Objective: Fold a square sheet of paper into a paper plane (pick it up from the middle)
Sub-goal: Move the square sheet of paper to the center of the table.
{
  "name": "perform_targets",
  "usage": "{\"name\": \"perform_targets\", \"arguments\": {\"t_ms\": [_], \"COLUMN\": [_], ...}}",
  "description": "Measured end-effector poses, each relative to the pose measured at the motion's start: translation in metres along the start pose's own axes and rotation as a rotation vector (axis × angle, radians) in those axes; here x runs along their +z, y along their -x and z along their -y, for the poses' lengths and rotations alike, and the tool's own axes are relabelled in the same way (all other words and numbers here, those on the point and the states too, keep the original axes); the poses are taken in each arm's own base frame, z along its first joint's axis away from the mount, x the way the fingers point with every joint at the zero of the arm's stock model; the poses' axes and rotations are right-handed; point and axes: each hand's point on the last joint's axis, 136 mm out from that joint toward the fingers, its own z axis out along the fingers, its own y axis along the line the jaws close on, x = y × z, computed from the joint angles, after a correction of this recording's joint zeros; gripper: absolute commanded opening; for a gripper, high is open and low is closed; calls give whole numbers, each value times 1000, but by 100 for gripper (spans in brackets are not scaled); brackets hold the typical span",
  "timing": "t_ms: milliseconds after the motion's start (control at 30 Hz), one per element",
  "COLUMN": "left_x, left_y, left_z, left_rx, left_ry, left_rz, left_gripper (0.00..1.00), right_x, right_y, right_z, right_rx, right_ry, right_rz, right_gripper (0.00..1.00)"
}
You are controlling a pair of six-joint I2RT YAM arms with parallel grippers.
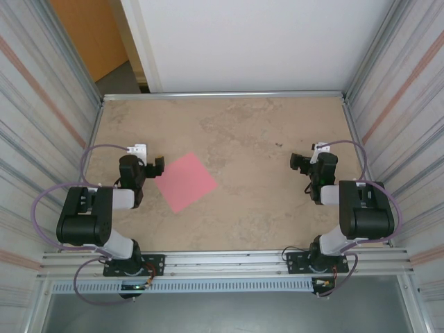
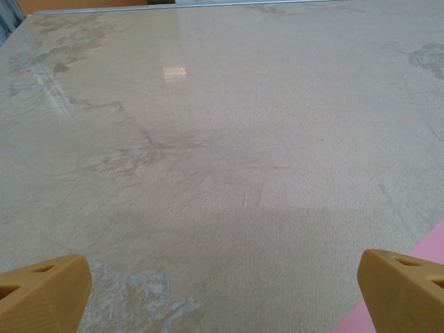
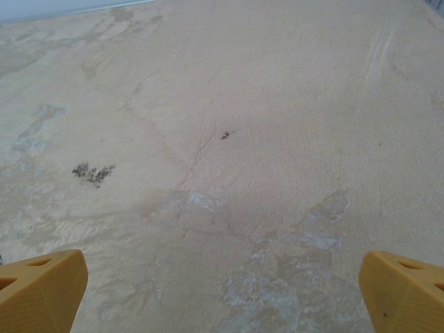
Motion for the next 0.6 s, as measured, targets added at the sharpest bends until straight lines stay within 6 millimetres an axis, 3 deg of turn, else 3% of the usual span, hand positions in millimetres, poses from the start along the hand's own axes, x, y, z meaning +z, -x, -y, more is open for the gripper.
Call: {"name": "perform_targets", "arguments": {"t_ms": [600], "left_x": [-3], "left_y": [3], "left_z": [1], "left_rx": [-1], "left_ry": [-5], "left_rz": [19], "left_gripper": [99], "right_x": [-3], "right_y": [0], "right_z": [-7], "right_rx": [-32], "right_ry": [4], "right_rz": [-13], "right_gripper": [99]}}
